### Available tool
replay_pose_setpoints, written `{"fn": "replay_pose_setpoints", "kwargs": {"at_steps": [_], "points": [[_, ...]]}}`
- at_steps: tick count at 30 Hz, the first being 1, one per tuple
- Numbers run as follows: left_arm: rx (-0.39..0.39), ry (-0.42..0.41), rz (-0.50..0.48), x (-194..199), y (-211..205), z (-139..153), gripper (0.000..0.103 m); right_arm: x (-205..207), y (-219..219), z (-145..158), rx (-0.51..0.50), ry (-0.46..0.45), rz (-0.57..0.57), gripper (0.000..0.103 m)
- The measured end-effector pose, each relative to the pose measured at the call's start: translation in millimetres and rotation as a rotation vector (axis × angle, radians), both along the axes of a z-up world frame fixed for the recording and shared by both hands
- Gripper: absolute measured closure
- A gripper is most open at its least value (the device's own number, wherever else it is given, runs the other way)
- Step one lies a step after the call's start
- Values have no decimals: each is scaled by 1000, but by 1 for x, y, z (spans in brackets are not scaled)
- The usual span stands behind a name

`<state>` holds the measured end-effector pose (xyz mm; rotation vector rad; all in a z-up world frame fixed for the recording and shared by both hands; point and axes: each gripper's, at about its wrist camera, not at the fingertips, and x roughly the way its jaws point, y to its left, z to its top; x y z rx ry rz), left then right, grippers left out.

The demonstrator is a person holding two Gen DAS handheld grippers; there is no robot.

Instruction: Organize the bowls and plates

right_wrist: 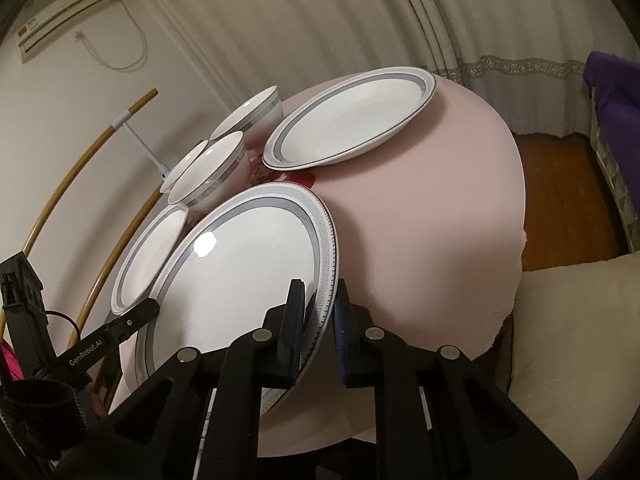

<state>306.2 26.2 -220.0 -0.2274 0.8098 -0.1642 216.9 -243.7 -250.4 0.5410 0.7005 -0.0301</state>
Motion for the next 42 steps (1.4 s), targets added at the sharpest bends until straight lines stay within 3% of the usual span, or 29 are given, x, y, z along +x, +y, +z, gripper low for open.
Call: {"fn": "replay_pose_setpoints", "kwargs": {"at_steps": [10,15,18,21,25,28,32,37,42], "points": [[-6,2,1,1,0,0,93,0,-2,1,7,-2,0,90],[19,-22,5,1,0,4,98,1,-2,1,-2,1,-2,90],[-23,-58,-35,0,2,11,103,2,0,2,-18,3,-1,90],[41,-92,-48,-5,-11,19,103,2,3,6,-40,-10,8,90],[48,-37,18,1,1,9,103,5,2,5,-36,-3,8,90],[9,2,29,7,9,6,103,6,0,1,-19,3,9,90],[18,-8,33,9,7,7,103,8,-1,2,-13,-2,11,90],[7,9,7,3,2,3,81,9,-2,1,-7,0,14,90],[-6,37,0,8,3,-4,80,9,-3,1,-4,0,15,90]]}}
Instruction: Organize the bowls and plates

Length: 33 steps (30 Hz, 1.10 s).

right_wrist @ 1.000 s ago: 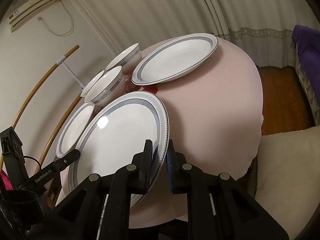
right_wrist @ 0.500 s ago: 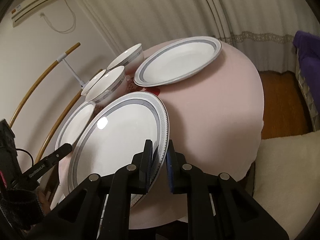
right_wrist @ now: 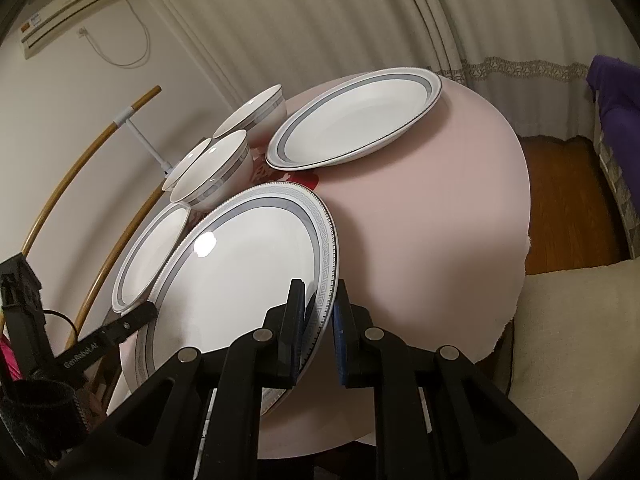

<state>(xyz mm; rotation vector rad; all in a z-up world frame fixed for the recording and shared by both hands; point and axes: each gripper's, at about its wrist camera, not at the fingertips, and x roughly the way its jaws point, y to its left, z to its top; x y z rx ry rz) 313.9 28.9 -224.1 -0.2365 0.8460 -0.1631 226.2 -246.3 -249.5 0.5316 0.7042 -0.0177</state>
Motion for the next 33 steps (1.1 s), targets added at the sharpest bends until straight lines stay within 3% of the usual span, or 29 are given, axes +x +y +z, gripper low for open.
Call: {"fn": "replay_pose_setpoints", "kwargs": {"at_steps": [7,20,33], "points": [[-41,46,-43,10,-5,-8,85,0,0,-1,2,-1,0,90],[-115,18,-76,11,8,-6,92,0,-2,-5,11,-6,8,90],[-110,3,-81,10,9,-4,92,0,-1,-5,1,-15,14,89]]}}
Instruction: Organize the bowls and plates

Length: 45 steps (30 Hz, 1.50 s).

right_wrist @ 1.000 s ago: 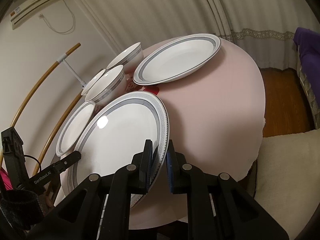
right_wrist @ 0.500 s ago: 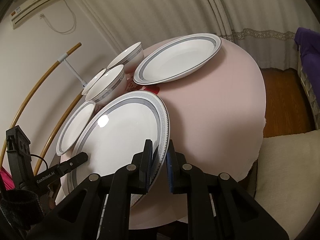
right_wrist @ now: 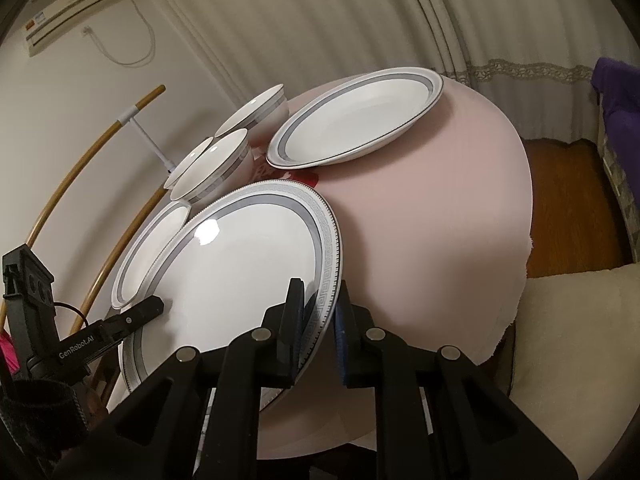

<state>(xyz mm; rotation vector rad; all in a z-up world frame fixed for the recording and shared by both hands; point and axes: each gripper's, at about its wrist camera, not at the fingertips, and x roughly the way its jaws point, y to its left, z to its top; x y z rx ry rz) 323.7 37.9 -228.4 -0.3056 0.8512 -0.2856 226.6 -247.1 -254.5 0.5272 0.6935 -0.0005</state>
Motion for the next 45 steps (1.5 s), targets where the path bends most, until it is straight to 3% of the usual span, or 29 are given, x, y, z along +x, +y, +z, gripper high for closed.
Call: {"fn": "replay_pose_setpoints", "kwargs": {"at_steps": [17,45], "points": [[0,-48,10,-16,8,16,92,-2,3,8,-1,-24,25,89],[-6,-94,106,-73,80,43,92,11,62,22,-3,-50,124,88]]}}
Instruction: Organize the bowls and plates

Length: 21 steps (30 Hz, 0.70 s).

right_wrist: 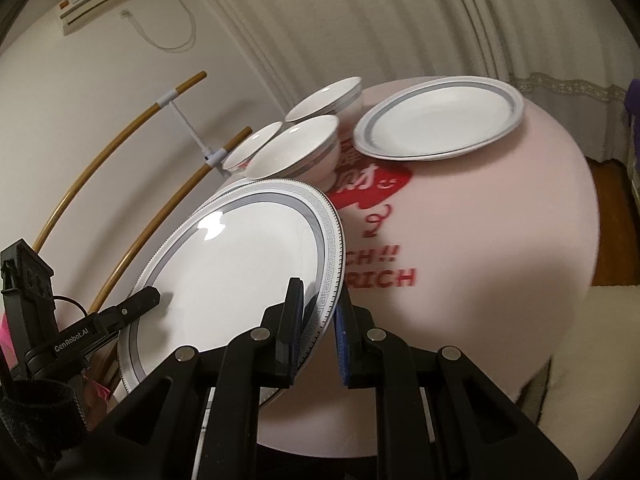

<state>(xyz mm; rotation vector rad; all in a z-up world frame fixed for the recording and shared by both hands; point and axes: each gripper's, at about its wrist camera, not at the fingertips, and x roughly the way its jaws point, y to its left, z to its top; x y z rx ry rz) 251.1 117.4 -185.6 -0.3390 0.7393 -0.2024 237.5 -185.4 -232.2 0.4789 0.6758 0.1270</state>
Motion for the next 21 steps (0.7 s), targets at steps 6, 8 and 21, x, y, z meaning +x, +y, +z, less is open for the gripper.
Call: {"fn": "replay_pose_setpoints", "kwargs": {"at_steps": [6,8,21], "points": [[-5,-5,36,-6,25,4,92,17,21,0,2,0,36,88],[-9,0,51,-5,34,3,92,24,28,1,-2,2,49,88],[-2,12,106,17,69,5,91,68,63,2,-9,12,108,88]]}}
